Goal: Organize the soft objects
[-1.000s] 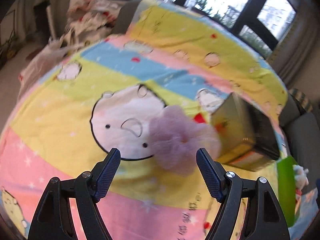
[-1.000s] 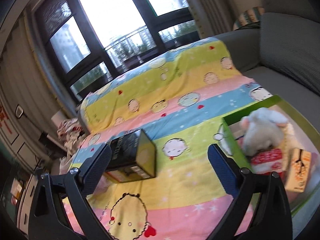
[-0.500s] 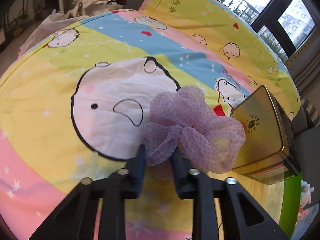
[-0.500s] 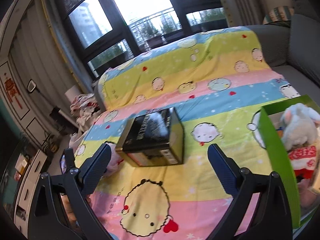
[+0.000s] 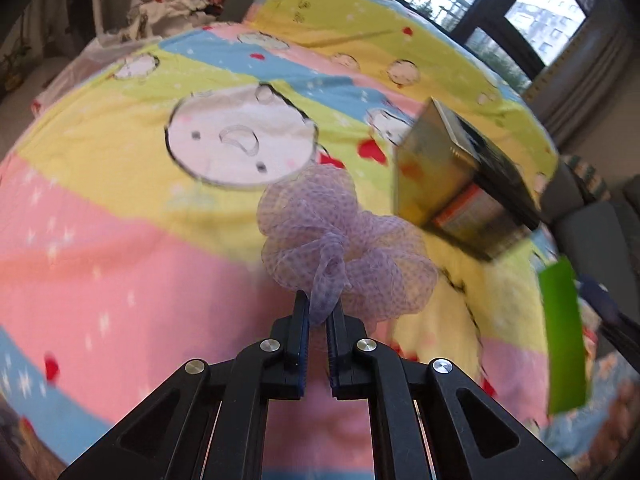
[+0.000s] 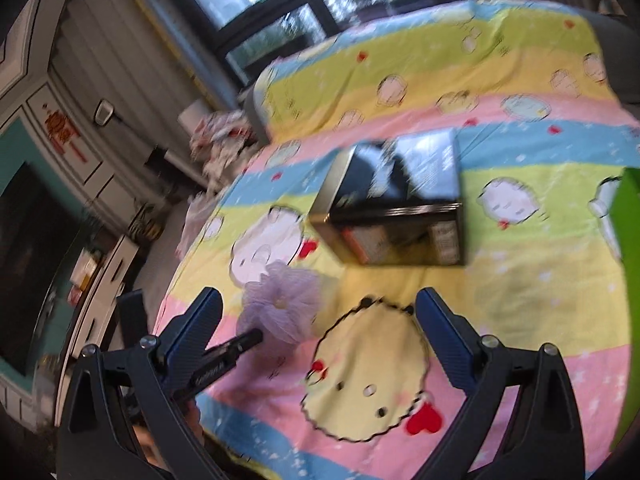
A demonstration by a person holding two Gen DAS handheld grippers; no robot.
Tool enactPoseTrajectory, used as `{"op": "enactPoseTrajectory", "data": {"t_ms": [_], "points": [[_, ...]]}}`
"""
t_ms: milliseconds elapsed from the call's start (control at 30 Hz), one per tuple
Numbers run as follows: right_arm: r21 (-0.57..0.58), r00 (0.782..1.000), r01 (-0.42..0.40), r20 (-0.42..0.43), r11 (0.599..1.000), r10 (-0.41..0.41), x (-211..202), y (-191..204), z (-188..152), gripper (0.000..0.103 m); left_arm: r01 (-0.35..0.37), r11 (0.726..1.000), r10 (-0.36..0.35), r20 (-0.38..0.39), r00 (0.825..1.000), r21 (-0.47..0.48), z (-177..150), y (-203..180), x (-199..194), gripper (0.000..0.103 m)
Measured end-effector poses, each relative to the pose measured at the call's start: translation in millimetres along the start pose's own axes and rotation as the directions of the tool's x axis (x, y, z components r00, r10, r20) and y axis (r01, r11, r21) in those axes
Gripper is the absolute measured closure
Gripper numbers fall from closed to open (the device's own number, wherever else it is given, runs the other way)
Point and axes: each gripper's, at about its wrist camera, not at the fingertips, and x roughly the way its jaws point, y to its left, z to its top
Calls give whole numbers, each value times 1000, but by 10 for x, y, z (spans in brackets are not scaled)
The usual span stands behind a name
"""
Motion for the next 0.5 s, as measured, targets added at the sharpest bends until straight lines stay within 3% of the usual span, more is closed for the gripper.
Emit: {"op": "enactPoseTrajectory", "data": {"t_ms": [167,267,400,500], "points": [[-4,984,-32,-174,999,31,501,92,-155,6,36,998,-36,-12,999,59,-268,-151,-187,96],[-5,965,-8,-261,1000,6,811,92,-269,8,14,996,-14,-2,1000,94,-332,-225,-198,96],[-13,949,75,-305,997,-76,1086,35,-383,11,-13,993,13,4,1000,118,-385,-268,-150,96],[-18,946,102,-307,995,-102,1179,-4,-398,24,-28,992,27,10,1000,120,-405,-280,-115,96]]}}
